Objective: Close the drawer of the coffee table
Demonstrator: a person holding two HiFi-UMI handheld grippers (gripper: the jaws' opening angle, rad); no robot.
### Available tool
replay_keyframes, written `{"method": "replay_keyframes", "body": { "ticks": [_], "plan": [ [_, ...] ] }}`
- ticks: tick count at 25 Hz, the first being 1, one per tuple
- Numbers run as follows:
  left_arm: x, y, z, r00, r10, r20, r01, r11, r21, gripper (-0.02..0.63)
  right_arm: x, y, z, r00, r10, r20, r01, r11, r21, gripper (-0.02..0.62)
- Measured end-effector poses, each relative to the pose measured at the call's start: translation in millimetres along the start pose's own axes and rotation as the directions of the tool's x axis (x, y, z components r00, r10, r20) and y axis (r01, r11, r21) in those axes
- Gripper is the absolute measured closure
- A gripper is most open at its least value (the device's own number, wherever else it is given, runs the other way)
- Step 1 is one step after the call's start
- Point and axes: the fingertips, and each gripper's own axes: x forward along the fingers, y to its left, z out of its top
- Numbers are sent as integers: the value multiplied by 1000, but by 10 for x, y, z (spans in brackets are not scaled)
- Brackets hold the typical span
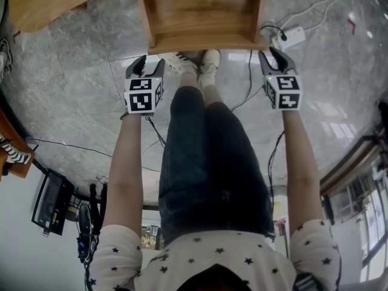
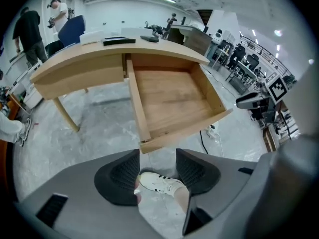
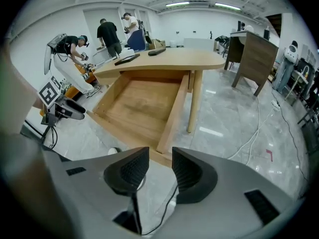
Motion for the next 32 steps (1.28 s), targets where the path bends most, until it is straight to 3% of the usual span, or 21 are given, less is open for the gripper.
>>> {"method": "replay_keyframes", "body": {
  "ticks": [3, 7, 15, 21, 32],
  "plan": [
    [76, 36, -48, 999, 15, -37, -14, 999, 37, 366, 72, -8, -82, 999, 19, -38, -20, 1000, -11, 397],
    [143, 76, -48, 998, 31, -63, -26, 997, 79, 352, 150, -12, -131, 996, 23, -82, -26, 999, -44, 346],
    [308, 117, 6, 996, 43, -76, -37, 996, 80, 351, 351, -69, -235, 989, 11, -144, -24, 996, -88, 330],
    [424, 100, 0, 994, 57, -94, -46, 992, 113, 351, 429, -46, -295, 983, 30, -183, -54, 991, -123, 328],
    [477, 100, 33, 992, 62, -110, -44, 986, 159, 351, 620, -79, -321, 970, -8, -243, -35, 985, -169, 329]
  ]
}}
